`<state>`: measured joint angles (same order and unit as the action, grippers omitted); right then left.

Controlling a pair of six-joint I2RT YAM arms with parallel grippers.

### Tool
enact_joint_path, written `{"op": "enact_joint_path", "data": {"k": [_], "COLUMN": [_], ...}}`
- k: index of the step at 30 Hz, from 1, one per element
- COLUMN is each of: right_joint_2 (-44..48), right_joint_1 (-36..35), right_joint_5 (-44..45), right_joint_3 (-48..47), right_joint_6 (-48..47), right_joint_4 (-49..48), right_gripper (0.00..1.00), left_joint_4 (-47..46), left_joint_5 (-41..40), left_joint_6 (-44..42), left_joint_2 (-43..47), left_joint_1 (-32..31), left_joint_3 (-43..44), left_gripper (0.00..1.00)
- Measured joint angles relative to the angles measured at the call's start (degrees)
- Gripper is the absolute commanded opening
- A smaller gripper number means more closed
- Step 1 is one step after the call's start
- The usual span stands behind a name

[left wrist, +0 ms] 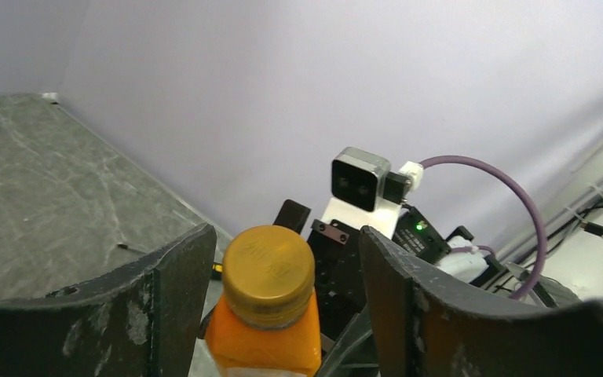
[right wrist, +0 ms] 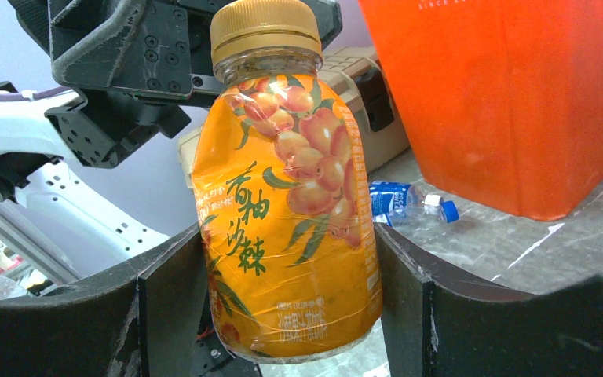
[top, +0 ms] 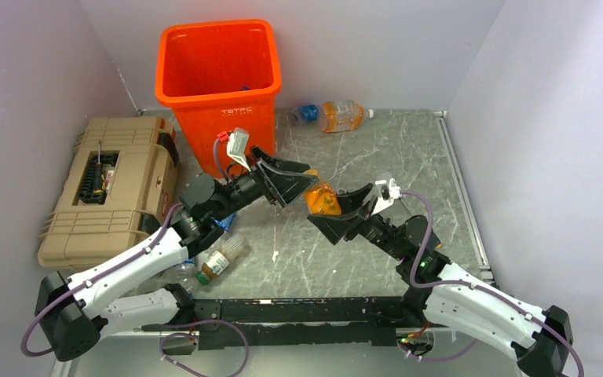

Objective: Put the plastic bottles in the bin
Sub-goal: Place the plastic bottle in the trash bin.

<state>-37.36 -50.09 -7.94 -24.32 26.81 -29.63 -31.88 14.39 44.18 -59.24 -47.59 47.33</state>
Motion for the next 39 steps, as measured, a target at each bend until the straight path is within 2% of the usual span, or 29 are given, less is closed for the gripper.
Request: {"op": "enact_joint_path", "data": {"k": [2, 6, 11, 12, 14, 17, 18, 19, 23, 25, 29, 33, 37, 39], "right_joint_2": [-0.28, -1.25, -1.38, -1.4, -1.55, -1.66, -1.66, -1.68, -1.42, -1.11, 0.52, 5.66, 11.74, 13.33], "right_joint_1": [0.0, -0.02, 0.0, 0.0, 0.0, -0.02, 0.02, 0.02, 0.0, 0.0, 0.0, 0.0, 0.0, 0.0], "right_joint_5": [0.0, 0.22, 1.49, 1.68, 1.75, 1.92, 2.01, 1.92, 1.88, 1.68, 1.68, 2.34, 5.7, 7.78], "right_joint_3": [0.0, 0.0, 0.0, 0.0, 0.0, 0.0, -0.02, 0.0, -0.17, -0.87, -3.58, -6.67, -7.23, -7.15], "right_joint_6": [0.2, 0.48, 0.74, 0.79, 0.87, 1.62, 1.6, 1.66, 1.77, 1.92, 0.42, -1.57, -2.58, -2.51], "right_joint_4": [-0.63, -1.51, -1.86, -1.95, -2.19, -2.56, -2.82, -2.91, -2.01, 0.59, 9.86, 18.95, 24.02, 25.05], "right_gripper": [0.29, 0.29, 0.29, 0.29, 0.29, 0.3, 0.32, 0.4, 0.97, 1.0, 1.0, 1.0, 0.99, 0.99], "left_joint_4": [-0.15, -0.33, 1.01, 1.4, 2.51, 3.72, 3.8, 4.09, 6.19, 8.02, 18.91, 29.14, 29.59, 30.21], "left_joint_5": [1.05, 2.29, 4.44, 4.7, 5.25, 5.07, 5.27, 5.31, 5.27, 4.66, -0.11, -10.71, -24.02, -25.97], "left_joint_6": [0.59, 1.2, 2.19, 2.21, 2.21, 1.07, 1.33, 1.14, -0.15, -1.38, -8.55, -23.34, -39.98, -43.8], "left_joint_2": [-0.57, -2.01, -4.09, -4.37, -4.72, -4.9, -4.9, -4.9, -4.85, -4.35, -2.82, -1.99, -2.6, -4.46], "left_joint_1": [0.02, 0.17, 0.2, 0.2, 0.2, 0.44, 0.72, 0.7, 0.63, 0.57, 0.35, 0.28, 1.62, 5.6], "left_joint_3": [0.83, 1.18, 1.33, 1.44, 1.88, 2.67, 2.93, 3.32, 4.13, 4.39, 10.08, 23.69, 35.12, 40.24], "left_gripper": [0.6, 0.68, 0.69, 0.66, 0.48, 0.06, 0.0, 0.0, 0.0, 0.0, 0.0, 0.0, 0.0, 0.0]}}
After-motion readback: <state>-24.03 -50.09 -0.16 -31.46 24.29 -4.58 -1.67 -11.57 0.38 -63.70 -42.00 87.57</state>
